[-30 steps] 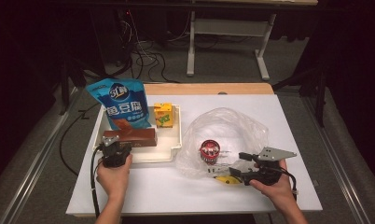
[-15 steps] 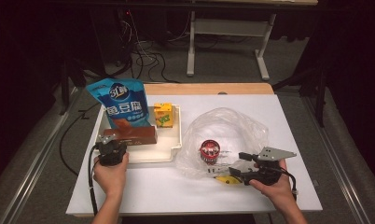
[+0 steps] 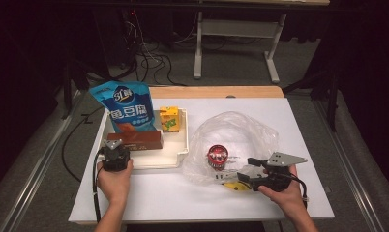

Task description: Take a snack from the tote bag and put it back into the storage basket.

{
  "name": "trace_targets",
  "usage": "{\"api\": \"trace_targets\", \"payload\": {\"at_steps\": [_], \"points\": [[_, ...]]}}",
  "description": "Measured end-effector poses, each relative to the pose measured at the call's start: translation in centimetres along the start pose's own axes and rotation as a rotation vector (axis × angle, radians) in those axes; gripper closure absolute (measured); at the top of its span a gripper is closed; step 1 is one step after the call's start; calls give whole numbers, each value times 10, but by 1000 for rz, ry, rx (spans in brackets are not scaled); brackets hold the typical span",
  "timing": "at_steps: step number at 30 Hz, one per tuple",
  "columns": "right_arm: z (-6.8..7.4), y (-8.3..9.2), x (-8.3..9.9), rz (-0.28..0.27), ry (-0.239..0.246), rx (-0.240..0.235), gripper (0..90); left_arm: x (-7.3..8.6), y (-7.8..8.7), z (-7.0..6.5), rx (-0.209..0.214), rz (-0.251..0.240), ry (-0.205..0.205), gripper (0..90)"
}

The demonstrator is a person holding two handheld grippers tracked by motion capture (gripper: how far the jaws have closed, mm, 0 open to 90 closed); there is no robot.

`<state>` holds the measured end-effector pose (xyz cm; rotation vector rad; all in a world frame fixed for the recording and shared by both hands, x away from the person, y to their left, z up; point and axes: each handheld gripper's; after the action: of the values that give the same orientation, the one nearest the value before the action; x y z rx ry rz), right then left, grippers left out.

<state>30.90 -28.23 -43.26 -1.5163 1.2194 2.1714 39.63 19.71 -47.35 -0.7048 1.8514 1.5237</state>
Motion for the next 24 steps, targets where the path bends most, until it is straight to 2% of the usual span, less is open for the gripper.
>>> {"api": "trace_targets", "payload": {"at_steps": [5,8,14,17,20,21,23,24], "points": [[1,0,0,0,-5,10,265,4,1,0,23,-9,16,900],[0,1,-1,-8,-13,25,273,8,8,-4,43,-13,-10,885],[6,4,-10,-40,-31,83,299,7,27,-17,125,-49,-34,854],[9,6,-16,-65,-49,126,307,4,40,-25,188,-90,-58,814],[10,8,-23,-81,-68,150,307,2,49,-31,283,-133,-73,777],[10,9,-26,-87,-75,149,306,2,52,-34,320,-149,-95,767],[11,11,-33,-97,-86,160,306,2,55,-38,349,-160,-120,739],[12,11,-37,-98,-89,166,306,2,56,-39,362,-168,-119,727]]}}
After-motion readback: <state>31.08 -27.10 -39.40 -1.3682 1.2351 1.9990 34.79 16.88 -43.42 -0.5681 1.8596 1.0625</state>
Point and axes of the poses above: each handheld gripper's, and its own axes: y roughly backward along the jaws, x roughly out of its underside, z roughly to its left, and after that the axes turned 5 degrees about x, right-handed
